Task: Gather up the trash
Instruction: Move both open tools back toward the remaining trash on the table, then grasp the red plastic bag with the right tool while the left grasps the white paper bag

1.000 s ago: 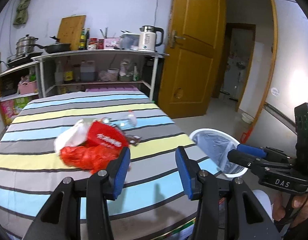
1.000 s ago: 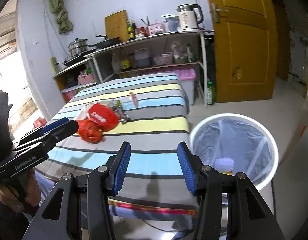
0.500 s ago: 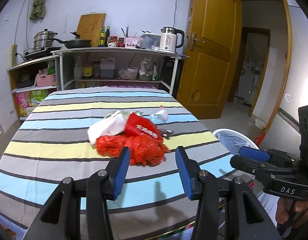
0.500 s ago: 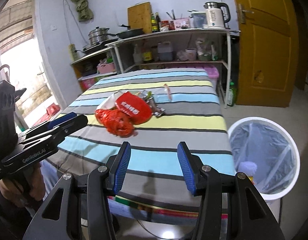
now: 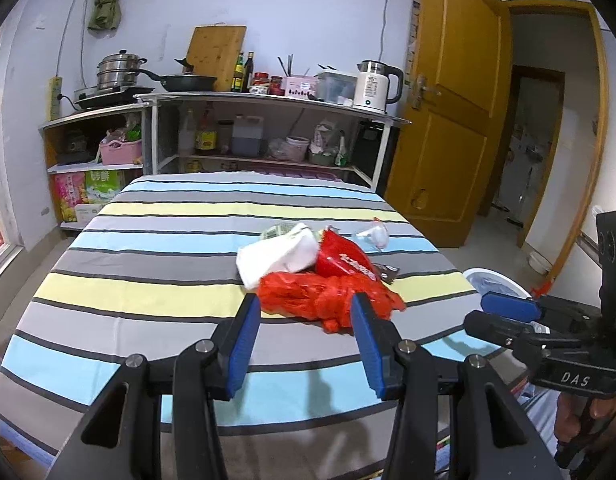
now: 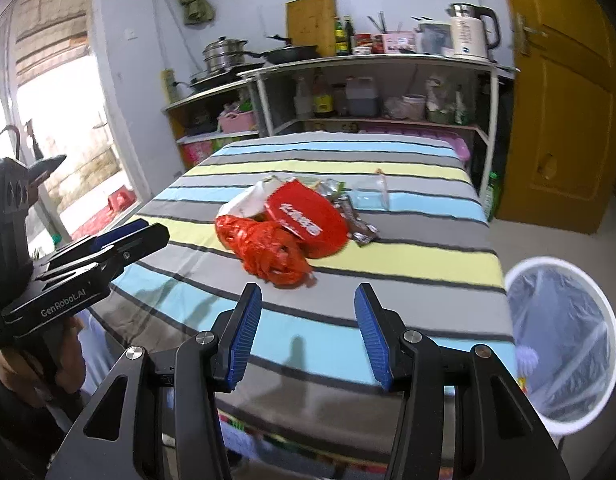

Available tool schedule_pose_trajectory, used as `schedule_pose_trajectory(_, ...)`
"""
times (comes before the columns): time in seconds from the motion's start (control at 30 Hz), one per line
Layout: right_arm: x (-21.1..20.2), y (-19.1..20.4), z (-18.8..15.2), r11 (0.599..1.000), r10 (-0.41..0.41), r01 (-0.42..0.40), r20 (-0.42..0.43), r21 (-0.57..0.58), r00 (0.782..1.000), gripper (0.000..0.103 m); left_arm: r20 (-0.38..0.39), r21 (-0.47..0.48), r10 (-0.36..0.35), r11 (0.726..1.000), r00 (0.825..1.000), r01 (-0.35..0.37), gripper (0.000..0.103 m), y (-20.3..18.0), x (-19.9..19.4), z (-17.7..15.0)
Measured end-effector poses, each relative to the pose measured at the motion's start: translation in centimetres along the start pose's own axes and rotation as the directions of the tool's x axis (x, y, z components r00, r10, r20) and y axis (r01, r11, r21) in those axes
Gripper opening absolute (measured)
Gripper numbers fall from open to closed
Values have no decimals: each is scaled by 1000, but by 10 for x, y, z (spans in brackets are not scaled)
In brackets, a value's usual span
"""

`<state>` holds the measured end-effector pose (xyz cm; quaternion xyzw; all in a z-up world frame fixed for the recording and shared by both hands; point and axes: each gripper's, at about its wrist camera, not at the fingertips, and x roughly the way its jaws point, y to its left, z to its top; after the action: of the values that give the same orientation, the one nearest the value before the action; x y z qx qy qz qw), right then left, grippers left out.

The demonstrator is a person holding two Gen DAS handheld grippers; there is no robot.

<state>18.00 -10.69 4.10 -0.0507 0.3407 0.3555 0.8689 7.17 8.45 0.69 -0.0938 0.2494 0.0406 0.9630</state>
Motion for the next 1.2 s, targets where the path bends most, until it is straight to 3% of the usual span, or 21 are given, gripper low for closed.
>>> schedule_pose_trajectory(0.67, 91, 31, 23, 973, 16, -42, -112, -229, 994, 50, -25, -47, 22, 999, 999, -24, 54, 38, 20, 5)
schedule_pose_trajectory(0.8, 92, 28, 23, 974, 47, -73, -119, -215, 992, 49, -32, -59, 22, 998, 999, -23, 55, 42, 24, 5)
schedule_pose_trajectory(0.9, 90, 25, 22, 976, 68, -92, -125, -197, 990, 33, -40, -72, 16, 997, 999, -19, 55, 46, 28, 5)
schedule_pose_trajectory(1.2, 66, 24, 13, 979, 95, -112, -105, -170, 990, 29, -62, -106, -4, 994, 998, -2, 56, 50, 41, 10)
